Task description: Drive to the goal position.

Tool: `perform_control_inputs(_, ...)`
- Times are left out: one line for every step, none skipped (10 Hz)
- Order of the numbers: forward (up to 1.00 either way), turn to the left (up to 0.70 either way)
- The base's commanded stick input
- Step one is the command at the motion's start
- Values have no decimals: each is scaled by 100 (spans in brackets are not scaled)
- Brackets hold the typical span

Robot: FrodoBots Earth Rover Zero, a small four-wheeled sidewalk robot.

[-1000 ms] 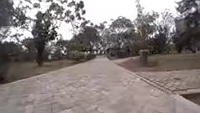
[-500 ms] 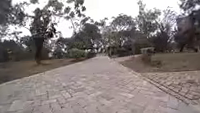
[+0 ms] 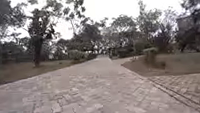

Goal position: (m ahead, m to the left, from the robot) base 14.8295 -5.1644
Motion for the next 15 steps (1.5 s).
perform_control_inputs(70, 0)
perform_control_inputs(70, 0)
perform_control_inputs(70, 0)
perform_control_inputs(70, 0)
perform_control_inputs(70, 1)
perform_control_inputs(70, 0)
perform_control_inputs(70, 0)
perform_control_inputs(70, 0)
perform_control_inputs(70, 0)
perform_control_inputs(70, 0)
perform_control_inputs(70, 0)
perform_control_inputs(70, 0)
perform_control_inputs(70, 0)
perform_control_inputs(70, 0)
perform_control_inputs(70, 0)
